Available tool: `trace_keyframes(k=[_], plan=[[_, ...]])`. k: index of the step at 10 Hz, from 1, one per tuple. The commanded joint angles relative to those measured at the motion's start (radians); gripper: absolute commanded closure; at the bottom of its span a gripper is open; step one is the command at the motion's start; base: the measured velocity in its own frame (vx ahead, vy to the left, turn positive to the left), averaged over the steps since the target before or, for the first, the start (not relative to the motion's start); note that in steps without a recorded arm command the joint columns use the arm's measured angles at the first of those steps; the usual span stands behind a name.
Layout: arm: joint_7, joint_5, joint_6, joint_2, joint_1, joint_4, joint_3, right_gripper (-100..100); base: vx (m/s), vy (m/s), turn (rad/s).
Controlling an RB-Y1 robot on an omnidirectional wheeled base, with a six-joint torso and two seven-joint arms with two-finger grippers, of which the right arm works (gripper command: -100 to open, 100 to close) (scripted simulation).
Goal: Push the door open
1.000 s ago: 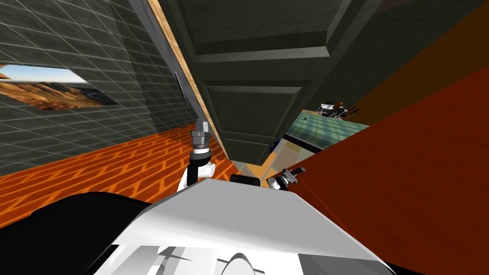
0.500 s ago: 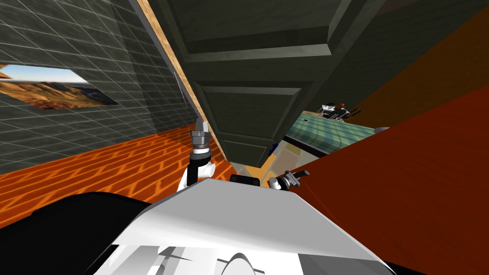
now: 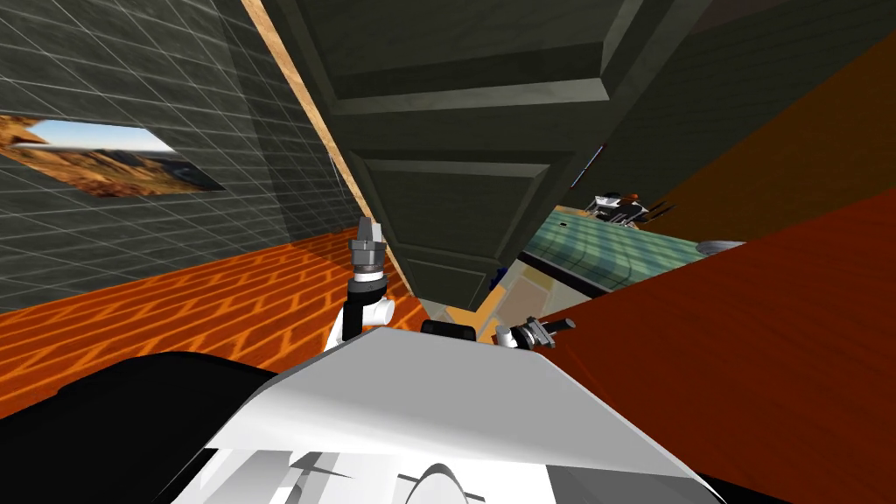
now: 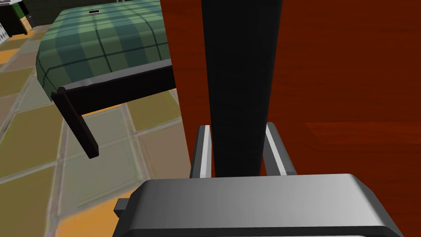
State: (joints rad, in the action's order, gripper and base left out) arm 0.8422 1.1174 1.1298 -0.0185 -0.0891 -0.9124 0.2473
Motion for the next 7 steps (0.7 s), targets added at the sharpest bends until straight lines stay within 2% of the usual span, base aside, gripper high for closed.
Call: trace_keyframes(k=[1, 7], plan=[[-0.013, 0.003, 0.002, 0.007, -0.018, -0.036, 0.014, 100, 0.024, -0.105, 0.067], [-0.022, 0.035, 0.035, 0.038, 0.004, -0.014, 0.099, 100, 0.016, -0.093, 0.077]])
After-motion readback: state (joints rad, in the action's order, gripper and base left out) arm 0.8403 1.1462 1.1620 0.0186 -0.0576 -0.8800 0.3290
